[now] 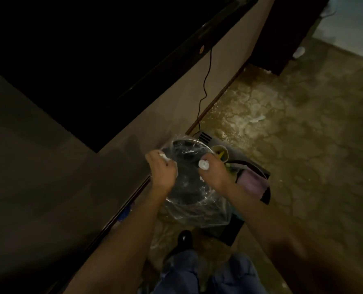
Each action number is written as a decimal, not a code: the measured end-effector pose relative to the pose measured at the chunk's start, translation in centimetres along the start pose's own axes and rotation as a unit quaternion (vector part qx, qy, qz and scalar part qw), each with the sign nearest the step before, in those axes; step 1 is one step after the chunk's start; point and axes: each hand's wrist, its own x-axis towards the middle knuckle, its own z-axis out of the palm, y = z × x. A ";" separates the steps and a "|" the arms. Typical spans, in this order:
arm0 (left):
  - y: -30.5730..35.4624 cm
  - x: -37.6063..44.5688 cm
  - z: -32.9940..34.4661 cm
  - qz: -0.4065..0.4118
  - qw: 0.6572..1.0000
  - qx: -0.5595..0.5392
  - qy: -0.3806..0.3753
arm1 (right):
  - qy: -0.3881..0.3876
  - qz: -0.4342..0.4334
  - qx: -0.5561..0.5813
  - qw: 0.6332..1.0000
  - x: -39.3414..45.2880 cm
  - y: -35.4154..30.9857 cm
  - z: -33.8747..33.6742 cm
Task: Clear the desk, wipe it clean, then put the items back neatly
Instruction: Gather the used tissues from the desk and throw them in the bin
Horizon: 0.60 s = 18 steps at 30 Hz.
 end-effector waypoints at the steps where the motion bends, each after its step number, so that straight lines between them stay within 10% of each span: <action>1: -0.6 0.5 0.4 -0.010 1.000 0.019 -0.019 | -0.003 0.002 -0.008 1.000 0.6 0.4 0.3; 18: -5.2 4.6 3.4 0.050 0.895 0.341 -0.285 | -0.159 -0.014 -0.148 0.976 4.1 2.6 2.5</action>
